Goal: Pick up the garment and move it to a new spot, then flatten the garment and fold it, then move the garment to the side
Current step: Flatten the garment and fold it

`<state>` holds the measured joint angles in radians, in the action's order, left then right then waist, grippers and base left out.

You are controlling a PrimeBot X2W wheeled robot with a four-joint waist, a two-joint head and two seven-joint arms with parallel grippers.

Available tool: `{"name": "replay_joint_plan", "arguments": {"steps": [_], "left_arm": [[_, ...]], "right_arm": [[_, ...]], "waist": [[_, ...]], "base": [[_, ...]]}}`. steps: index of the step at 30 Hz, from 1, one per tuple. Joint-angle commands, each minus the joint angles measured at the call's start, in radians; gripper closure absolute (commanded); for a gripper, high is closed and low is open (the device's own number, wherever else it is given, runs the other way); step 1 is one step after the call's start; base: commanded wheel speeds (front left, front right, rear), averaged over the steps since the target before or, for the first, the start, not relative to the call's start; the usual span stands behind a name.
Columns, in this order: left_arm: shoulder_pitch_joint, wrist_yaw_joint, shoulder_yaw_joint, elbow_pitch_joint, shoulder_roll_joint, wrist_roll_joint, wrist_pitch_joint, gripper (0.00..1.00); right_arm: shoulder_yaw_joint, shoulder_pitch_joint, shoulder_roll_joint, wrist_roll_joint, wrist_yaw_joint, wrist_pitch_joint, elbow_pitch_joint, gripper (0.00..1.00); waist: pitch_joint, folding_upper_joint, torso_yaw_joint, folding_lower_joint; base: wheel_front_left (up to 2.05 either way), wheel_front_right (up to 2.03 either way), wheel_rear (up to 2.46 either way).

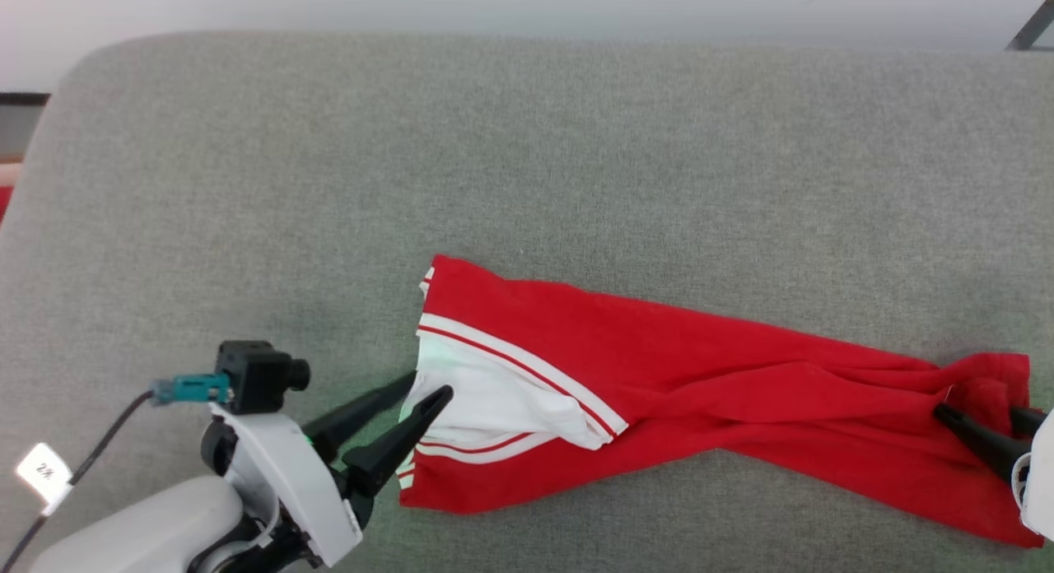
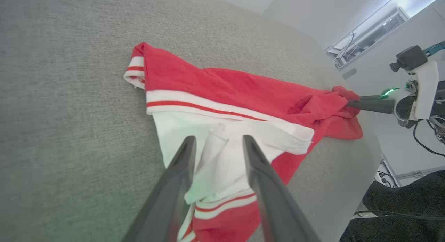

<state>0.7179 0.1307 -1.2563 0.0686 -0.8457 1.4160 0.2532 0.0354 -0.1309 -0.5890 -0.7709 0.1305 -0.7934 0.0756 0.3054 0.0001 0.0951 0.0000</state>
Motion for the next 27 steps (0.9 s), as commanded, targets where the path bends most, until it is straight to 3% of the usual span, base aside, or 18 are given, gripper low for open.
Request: {"name": "replay_joint_plan", "arguments": {"steps": [1,4,10,14,15,20,27], "left_arm": [[-0.021,-0.001,0.017,-0.008,-0.011,0.000,0.007,0.00],[-0.055,-0.001,0.053,-0.009,-0.020,-0.008,0.011,0.00],[-0.193,-0.029,0.261,0.031,0.028,-0.072,0.011,0.00],[-0.328,-0.064,0.464,0.038,0.100,-0.156,0.012,0.00],[-0.328,-0.064,0.464,0.038,0.100,-0.156,0.012,0.00],[-0.491,-0.083,0.685,0.020,0.217,-0.293,0.010,0.00],[-0.631,-0.091,0.874,0.017,0.347,-0.518,0.011,0.00]], "right_arm": [[-0.011,0.016,0.000,-0.010,0.000,0.006,0.010,0.00],[-0.028,0.034,0.004,-0.023,0.000,0.006,0.022,0.00],[-0.097,0.092,0.010,-0.035,0.000,-0.012,0.022,0.00],[-0.153,0.133,0.020,-0.045,0.000,-0.044,0.006,0.00],[-0.153,0.133,0.020,-0.045,0.000,-0.044,0.006,0.00],[-0.227,0.173,0.031,-0.054,0.000,-0.088,-0.027,0.00],[-0.312,0.202,0.051,-0.051,0.000,-0.140,-0.074,0.00]], "waist": [[-0.031,-0.0001,0.003,0.0000],[-0.062,-0.0001,0.007,0.0000],[-0.114,-0.0001,0.027,0.0000],[-0.138,-0.0001,0.048,0.0000],[-0.138,-0.0001,0.048,0.0000],[-0.158,-0.0001,0.082,0.0000],[-0.169,-0.0001,0.131,0.0000]], "base": [[0.00,0.00,0.00],[0.00,0.00,0.00],[0.00,0.00,0.00],[0.00,0.00,0.00],[0.00,0.00,0.00],[0.00,0.00,0.00],[0.00,0.00,0.00]]}}
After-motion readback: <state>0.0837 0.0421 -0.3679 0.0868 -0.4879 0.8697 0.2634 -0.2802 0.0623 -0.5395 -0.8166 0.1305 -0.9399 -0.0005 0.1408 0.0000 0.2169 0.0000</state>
